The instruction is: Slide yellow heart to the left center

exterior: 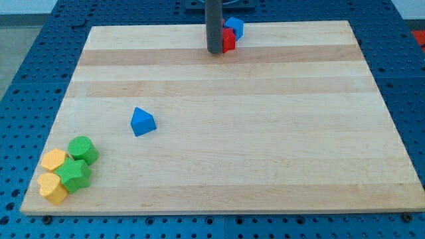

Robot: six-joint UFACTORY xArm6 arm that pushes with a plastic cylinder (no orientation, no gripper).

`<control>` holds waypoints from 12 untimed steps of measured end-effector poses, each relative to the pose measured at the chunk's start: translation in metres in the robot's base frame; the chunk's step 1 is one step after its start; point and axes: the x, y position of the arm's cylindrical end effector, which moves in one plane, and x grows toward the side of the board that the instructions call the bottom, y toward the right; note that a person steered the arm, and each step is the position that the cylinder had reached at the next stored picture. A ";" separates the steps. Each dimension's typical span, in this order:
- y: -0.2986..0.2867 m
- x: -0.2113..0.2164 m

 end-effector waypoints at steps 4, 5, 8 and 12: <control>0.036 0.164; 0.031 0.234; -0.084 0.344; -0.268 0.344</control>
